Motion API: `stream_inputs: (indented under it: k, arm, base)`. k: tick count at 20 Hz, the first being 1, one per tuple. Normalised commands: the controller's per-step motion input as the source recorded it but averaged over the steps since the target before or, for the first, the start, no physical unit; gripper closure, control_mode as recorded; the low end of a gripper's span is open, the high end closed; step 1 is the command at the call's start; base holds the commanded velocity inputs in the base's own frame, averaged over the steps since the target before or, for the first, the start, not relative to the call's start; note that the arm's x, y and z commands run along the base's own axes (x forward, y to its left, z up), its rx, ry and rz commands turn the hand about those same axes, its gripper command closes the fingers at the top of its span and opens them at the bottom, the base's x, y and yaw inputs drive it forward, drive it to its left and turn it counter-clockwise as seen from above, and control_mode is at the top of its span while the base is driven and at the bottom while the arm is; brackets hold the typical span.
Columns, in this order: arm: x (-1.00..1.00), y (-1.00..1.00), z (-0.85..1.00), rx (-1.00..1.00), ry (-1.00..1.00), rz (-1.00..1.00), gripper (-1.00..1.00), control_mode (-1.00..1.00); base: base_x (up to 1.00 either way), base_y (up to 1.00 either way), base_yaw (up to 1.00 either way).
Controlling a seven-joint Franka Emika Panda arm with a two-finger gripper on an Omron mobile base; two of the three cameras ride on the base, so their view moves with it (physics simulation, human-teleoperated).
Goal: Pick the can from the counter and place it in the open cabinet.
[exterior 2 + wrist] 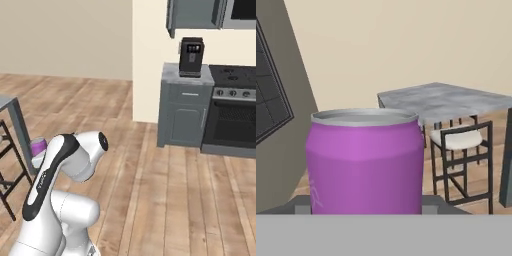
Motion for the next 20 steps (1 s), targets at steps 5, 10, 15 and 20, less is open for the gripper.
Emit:
stream_inputs:
  k: [5, 10, 15, 20]
  arm:
    - [0.0, 0.0, 0.0, 0.0, 0.0, 0.0, 1.0, 1.0]
    - [0.0, 0.0, 0.0, 0.0, 0.0, 0.0, 1.0, 1.0]
    - [0.0, 0.0, 0.0, 0.0, 0.0, 0.0, 1.0, 1.0]
    - [0.0, 0.0, 0.0, 0.0, 0.0, 0.0, 1.0, 1.0]
  base:
    - [0.5, -0.54, 0.02]
    - [0.56, -0.52, 0.0]
    - [0.55, -0.52, 0.0]
    - [0.55, -0.51, 0.0]
